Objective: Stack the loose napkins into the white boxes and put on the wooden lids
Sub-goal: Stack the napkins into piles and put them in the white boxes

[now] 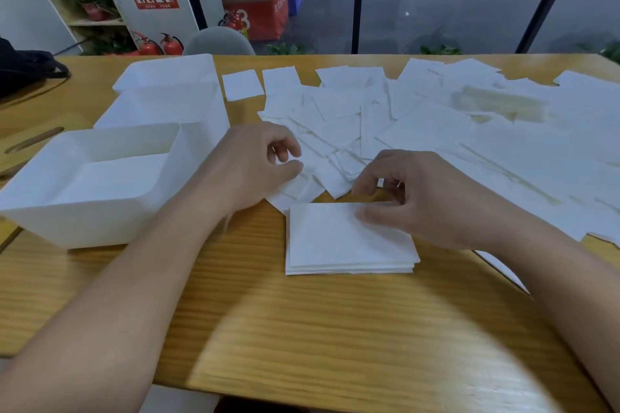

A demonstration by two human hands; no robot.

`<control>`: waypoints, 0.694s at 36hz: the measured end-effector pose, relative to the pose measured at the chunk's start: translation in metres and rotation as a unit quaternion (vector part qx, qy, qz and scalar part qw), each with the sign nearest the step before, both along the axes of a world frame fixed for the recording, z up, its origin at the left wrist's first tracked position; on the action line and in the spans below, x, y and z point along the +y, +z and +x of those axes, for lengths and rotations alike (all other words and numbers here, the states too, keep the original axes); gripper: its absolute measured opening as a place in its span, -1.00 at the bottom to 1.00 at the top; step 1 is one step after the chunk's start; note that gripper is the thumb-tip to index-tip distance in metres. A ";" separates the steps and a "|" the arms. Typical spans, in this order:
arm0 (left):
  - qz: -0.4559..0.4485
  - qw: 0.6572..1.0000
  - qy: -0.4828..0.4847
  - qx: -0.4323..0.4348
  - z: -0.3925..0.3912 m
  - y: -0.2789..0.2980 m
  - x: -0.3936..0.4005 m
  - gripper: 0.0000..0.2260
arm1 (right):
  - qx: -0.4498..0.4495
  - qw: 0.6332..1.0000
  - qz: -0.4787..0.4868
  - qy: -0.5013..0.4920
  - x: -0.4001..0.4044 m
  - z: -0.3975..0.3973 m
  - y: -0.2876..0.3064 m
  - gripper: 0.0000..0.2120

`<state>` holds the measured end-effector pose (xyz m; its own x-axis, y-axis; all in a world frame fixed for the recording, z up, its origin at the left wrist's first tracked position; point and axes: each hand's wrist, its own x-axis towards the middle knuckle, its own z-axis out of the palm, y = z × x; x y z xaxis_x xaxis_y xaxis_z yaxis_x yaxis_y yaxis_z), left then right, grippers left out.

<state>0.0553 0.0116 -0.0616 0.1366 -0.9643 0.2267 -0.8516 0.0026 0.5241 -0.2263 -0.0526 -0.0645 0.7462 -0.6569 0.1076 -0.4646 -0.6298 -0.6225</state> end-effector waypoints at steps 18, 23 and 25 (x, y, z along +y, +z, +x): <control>-0.044 0.990 -0.054 -0.120 -0.001 -0.016 -0.009 -0.87 | 0.009 1.000 -0.023 0.007 0.002 0.005 -0.008 -0.81; -0.065 0.991 -0.112 -0.018 -0.013 -0.009 -0.004 -0.93 | -0.059 0.997 -0.047 -0.030 0.003 0.008 -0.006 -0.49; -0.068 0.986 -0.147 0.039 -0.023 -0.006 0.000 -0.94 | -0.074 0.994 -0.061 -0.051 0.003 0.009 -0.007 -0.52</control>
